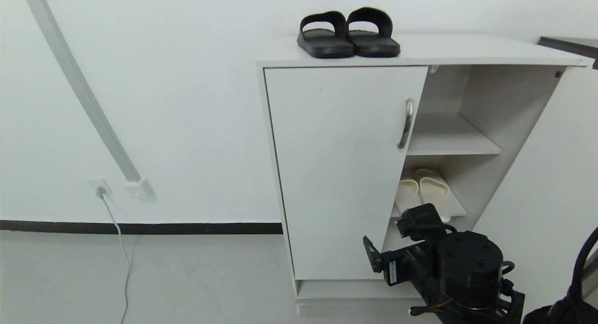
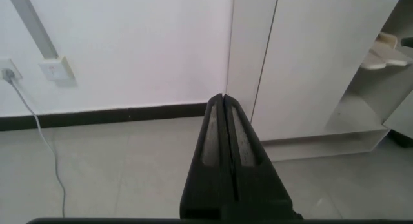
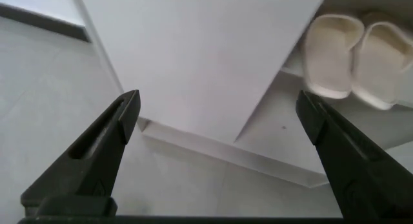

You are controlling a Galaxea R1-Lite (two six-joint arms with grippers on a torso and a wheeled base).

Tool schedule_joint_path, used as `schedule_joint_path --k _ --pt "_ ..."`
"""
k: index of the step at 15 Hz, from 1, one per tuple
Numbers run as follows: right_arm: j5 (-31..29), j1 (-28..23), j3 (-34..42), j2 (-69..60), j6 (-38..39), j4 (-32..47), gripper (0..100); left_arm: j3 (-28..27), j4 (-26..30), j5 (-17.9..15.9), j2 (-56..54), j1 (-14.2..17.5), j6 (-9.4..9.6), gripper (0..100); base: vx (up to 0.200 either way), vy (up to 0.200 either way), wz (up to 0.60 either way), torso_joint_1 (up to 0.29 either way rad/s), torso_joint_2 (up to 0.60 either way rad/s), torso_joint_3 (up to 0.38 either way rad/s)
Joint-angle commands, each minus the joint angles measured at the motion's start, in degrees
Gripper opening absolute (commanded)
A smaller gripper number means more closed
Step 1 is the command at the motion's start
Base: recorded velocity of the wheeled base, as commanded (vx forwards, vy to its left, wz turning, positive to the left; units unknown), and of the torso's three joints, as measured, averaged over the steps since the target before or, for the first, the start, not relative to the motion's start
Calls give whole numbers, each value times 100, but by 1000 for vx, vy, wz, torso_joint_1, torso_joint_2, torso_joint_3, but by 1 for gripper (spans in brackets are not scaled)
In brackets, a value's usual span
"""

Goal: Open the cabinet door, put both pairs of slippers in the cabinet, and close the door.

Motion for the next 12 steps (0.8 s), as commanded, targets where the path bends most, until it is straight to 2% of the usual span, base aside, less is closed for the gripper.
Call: schedule_joint_path --k 1,7,12 --pt "4 8 -1 7 -1 6 100 4 2 3 1 1 -2 0 0 0 0 36 -549 -369" --pt "4 8 25 7 -1 -3 100 4 2 3 1 1 -2 0 0 0 0 96 -470 -353" --pt "-5 17 34 -2 -10 -30 100 4 2 3 1 1 -2 0 0 0 0 156 -470 -328"
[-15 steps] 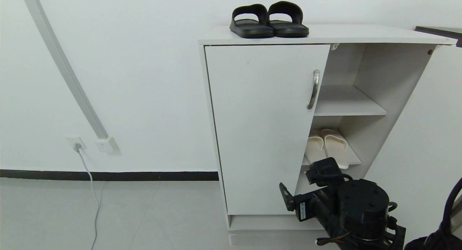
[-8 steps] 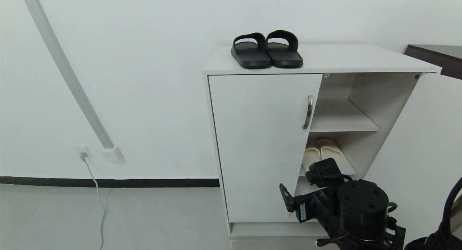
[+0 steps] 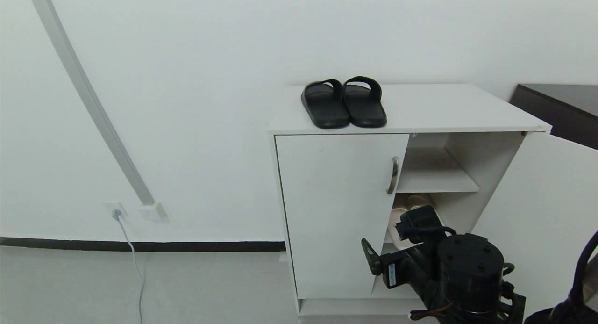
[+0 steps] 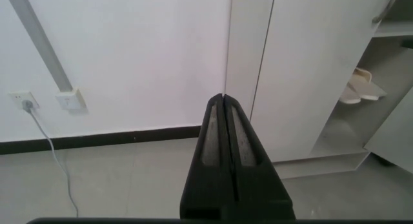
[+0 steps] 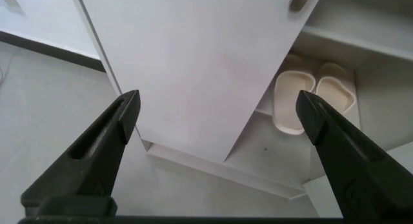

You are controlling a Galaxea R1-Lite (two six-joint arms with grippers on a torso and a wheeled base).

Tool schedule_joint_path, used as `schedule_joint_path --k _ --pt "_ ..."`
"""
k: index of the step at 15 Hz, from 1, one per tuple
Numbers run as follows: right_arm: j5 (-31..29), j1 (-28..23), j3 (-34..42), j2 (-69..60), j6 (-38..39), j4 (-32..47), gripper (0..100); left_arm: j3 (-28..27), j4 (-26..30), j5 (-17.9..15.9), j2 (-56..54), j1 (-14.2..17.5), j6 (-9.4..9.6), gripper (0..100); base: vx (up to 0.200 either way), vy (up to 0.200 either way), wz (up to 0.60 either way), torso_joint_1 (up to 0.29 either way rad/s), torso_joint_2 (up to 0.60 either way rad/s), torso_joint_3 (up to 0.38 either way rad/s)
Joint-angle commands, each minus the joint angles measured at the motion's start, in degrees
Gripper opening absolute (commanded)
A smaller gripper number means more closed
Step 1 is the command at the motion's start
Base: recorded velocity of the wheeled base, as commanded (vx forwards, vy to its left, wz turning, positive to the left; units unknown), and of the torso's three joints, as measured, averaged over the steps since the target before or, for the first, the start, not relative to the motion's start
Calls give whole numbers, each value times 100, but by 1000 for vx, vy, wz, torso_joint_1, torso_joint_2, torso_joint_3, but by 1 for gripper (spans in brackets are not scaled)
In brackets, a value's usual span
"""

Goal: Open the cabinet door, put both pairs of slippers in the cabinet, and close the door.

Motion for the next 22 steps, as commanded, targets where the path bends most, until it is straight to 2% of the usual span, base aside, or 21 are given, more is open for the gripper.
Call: schedule_joint_path --k 1,19,22 --pt "0 8 1 -10 -1 -4 100 1 -4 1 -1 1 -1 0 0 0 0 168 -491 -315" --pt "88 52 -34 -10 -45 -57 100 1 -4 1 -1 1 -10 0 0 0 0 222 -537 -313" --pt "228 96 1 34 -265 -391 100 1 -4 1 -1 1 -1 0 0 0 0 108 -242 -126"
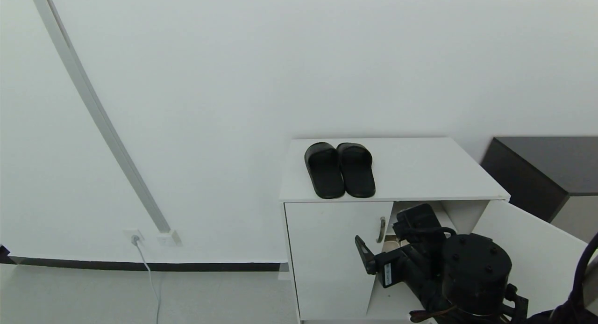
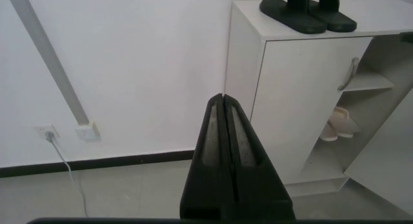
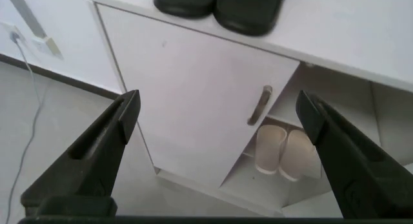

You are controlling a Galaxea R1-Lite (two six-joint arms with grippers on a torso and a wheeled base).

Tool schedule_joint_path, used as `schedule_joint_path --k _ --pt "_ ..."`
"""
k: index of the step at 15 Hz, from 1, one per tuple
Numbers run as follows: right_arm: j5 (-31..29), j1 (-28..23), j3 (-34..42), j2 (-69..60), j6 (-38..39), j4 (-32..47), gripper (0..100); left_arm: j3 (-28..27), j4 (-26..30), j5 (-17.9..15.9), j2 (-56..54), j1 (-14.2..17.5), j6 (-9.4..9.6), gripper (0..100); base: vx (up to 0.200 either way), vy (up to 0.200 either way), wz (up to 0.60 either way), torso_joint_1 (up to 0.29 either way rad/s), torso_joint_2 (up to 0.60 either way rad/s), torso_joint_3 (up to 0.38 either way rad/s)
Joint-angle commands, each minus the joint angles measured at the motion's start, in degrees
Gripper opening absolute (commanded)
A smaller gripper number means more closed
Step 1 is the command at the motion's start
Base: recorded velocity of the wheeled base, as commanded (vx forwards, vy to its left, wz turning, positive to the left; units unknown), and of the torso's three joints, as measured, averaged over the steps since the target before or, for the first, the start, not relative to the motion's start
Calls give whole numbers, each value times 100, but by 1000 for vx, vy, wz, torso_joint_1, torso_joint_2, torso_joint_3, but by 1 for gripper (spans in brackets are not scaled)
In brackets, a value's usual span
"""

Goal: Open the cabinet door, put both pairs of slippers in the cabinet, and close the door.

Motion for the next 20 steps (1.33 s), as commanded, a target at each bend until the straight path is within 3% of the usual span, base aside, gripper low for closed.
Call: schedule_joint_path --k 1,3,7,9,15,20 --pt "148 -3 -58 54 -14 -48 100 1 5 1 -1 1 -1 0 0 0 0 0 0 0" --pt "210 -56 -480 36 -40 268 100 1 5 -8 -1 1 8 0 0 0 0 0 0 0" --pt "148 -179 -3170 -500 1076 4285 100 1 -4 -8 -1 1 17 0 0 0 0 0 0 0" --pt "-432 -152 -4321 -439 1674 5770 100 1 5 1 -1 1 17 0 0 0 0 0 0 0" --pt "-617 -29 -4259 -316 1911 5911 100 1 5 1 -1 1 17 0 0 0 0 0 0 0" --pt "-625 -12 -4110 -236 1920 5762 100 9 5 -8 -1 1 17 0 200 0 0 -3 1 3"
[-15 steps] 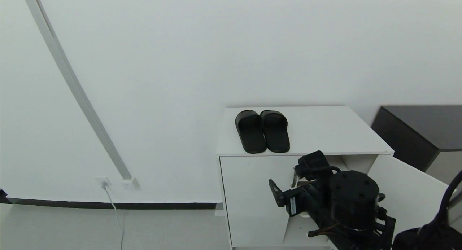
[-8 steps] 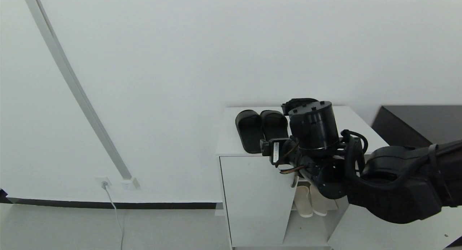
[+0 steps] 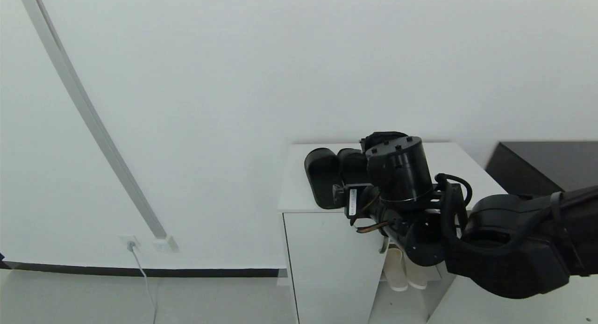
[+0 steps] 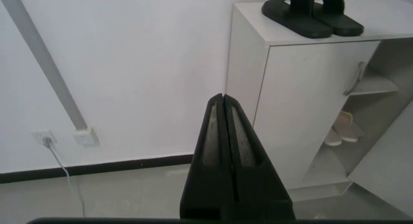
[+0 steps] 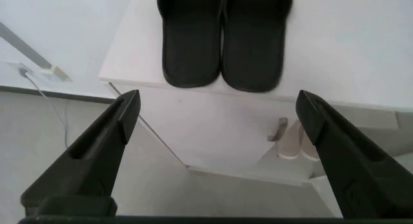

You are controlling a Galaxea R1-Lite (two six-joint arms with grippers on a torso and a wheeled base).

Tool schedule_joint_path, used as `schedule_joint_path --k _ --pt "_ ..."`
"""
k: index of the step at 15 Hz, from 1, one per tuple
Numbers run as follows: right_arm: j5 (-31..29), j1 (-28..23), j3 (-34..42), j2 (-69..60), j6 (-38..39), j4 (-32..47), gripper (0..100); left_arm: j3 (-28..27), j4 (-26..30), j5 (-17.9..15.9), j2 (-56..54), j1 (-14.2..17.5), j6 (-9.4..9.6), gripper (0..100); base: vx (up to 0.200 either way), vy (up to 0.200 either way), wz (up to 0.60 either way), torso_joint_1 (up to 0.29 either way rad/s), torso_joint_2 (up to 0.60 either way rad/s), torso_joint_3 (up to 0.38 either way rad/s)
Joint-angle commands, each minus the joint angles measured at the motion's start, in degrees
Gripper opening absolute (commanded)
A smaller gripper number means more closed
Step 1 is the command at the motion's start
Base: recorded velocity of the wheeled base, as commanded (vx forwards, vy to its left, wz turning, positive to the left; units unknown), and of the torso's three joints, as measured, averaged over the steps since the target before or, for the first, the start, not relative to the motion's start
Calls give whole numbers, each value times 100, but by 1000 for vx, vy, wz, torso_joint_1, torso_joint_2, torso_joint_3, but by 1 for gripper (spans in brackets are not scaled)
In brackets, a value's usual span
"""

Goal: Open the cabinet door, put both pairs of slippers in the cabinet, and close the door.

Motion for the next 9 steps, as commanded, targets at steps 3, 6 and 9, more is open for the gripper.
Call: schedule_joint_path --k 3,6,9 --pt "2 -2 177 218 -10 -245 100 5 -9 6 -1 1 -3 0 200 0 0 9 2 2" --pt "-7 59 282 500 -36 -535 100 -4 0 6 -1 1 -3 0 200 0 0 5 -1 1" --pt "-7 68 282 877 -116 -931 100 5 -9 6 -1 1 -3 0 133 0 0 0 5 3"
